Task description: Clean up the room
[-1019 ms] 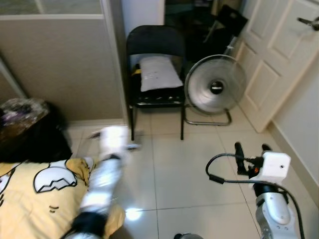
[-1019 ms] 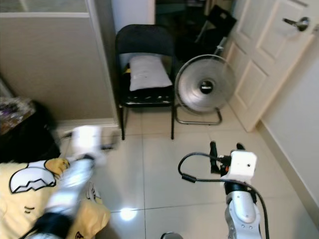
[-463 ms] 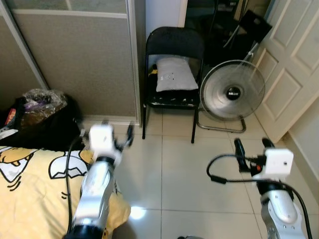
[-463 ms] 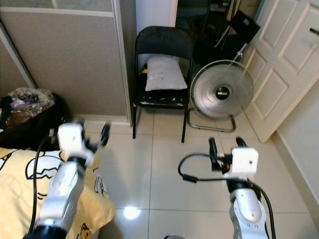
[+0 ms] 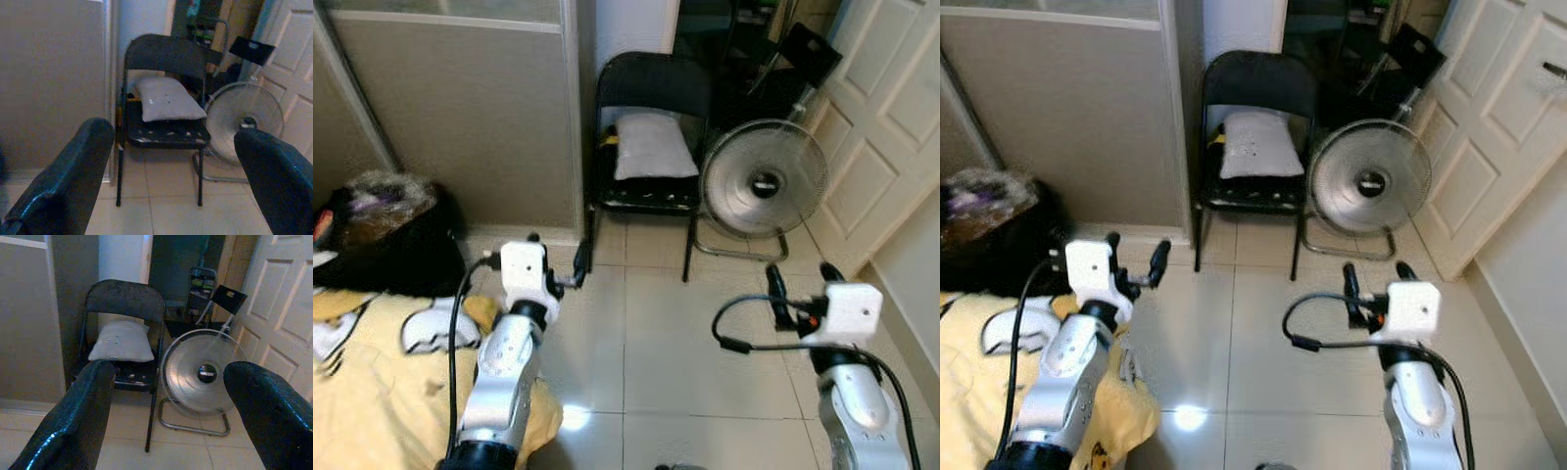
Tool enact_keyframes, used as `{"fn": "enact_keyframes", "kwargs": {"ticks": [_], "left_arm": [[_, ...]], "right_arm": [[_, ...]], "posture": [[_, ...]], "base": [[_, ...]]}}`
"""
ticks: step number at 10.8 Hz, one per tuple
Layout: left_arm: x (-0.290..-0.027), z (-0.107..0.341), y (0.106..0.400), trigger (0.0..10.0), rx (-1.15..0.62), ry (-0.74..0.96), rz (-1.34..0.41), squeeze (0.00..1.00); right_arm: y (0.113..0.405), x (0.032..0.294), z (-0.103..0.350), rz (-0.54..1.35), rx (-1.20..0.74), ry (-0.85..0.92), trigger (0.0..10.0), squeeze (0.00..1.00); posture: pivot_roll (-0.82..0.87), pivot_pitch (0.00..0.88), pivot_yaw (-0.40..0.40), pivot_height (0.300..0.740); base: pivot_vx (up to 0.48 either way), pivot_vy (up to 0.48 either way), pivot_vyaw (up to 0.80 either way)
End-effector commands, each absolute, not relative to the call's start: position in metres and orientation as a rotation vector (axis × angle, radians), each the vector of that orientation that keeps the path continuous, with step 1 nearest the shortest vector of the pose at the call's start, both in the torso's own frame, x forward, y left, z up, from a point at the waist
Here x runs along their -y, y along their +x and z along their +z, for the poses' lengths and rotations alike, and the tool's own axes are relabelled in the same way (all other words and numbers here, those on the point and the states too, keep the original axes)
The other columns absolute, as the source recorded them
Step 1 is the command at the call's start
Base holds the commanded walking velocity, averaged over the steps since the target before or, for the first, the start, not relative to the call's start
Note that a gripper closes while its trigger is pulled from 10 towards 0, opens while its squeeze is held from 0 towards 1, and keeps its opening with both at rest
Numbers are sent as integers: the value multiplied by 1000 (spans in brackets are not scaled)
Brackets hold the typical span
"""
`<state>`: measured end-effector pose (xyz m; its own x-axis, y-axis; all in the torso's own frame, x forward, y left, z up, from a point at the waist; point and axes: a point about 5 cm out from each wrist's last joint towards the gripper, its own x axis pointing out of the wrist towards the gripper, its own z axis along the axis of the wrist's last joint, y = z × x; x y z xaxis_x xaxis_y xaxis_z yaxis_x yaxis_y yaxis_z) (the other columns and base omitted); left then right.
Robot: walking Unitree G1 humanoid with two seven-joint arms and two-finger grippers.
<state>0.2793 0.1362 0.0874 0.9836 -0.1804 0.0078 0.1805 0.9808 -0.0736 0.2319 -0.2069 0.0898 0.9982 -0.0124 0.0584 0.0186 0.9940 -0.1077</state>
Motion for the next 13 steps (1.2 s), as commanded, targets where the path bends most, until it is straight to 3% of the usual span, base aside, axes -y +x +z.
{"fn": "enact_keyframes", "kwargs": {"ticks": [1, 5, 9, 13], "left_arm": [[-130, 92, 280, 10000, 12, -70, -218, 0], [-122, 89, 281, 10000, -3, -47, -255, 0], [-109, 92, 278, 10000, 24, -46, -342, 0], [-111, 90, 284, 10000, 9, -71, -316, 0]], "right_arm": [[231, 212, 85, -31, 23, -123, 10000, 0], [230, 214, 84, -32, 32, -120, 10000, 0], [235, 213, 88, -31, 62, -123, 10000, 0], [235, 214, 86, -31, 45, -136, 10000, 0]], "posture": [[-120, 0, -30, 740], [-134, 0, -21, 732], [-133, 0, -21, 732], [-144, 0, -21, 732]], "base": [[0, 0, -700], [0, 0, -500], [0, -480, 0], [0, -360, -552]]}}
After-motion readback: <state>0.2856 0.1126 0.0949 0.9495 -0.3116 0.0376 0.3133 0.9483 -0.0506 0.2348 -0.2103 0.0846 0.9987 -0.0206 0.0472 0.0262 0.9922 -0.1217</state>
